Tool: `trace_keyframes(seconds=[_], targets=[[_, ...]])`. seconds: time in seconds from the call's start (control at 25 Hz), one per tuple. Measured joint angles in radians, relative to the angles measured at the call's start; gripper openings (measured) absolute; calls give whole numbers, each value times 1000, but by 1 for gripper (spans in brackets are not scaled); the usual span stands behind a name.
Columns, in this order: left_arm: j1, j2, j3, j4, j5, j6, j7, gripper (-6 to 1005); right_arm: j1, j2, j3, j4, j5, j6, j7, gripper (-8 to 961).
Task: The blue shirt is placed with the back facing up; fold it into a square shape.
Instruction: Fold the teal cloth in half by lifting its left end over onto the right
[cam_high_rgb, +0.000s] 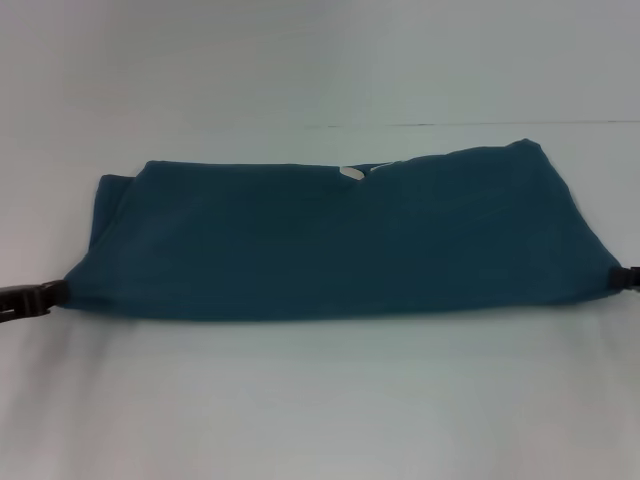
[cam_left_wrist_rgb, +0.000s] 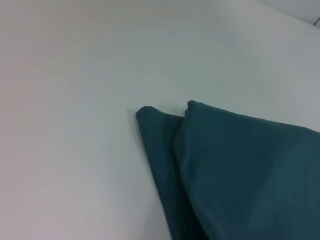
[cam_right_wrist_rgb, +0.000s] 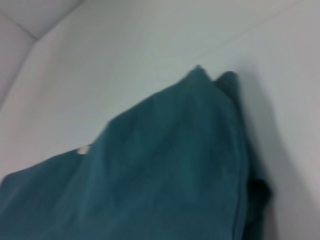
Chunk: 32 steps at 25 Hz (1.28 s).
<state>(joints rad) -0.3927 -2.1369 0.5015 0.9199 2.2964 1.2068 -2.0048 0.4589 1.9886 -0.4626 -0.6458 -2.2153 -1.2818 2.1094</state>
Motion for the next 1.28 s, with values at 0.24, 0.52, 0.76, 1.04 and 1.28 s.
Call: trace_keyframes(seconds=[0.24,0.52,0.76,1.04,1.28], targets=[[-5,1,-2,4,-1,50,-7,33,-7,1,4,0,33,-37,-19,63],[-5,6,-111,6,-3,77,-8,190,-14,-10,39,-7,40,-70,-19,181],[6,13,-200,6,-44,118,-26,331,-34,-9,104,-91,80,-137,-39,367],[10,14,-248,-9,-66,216,-55,612,-18,4,101,-86,183,-210,-165,659],[6,14,-245,-51,-74,244,-113,814,37,2,86,-57,191,-205,-177,869]])
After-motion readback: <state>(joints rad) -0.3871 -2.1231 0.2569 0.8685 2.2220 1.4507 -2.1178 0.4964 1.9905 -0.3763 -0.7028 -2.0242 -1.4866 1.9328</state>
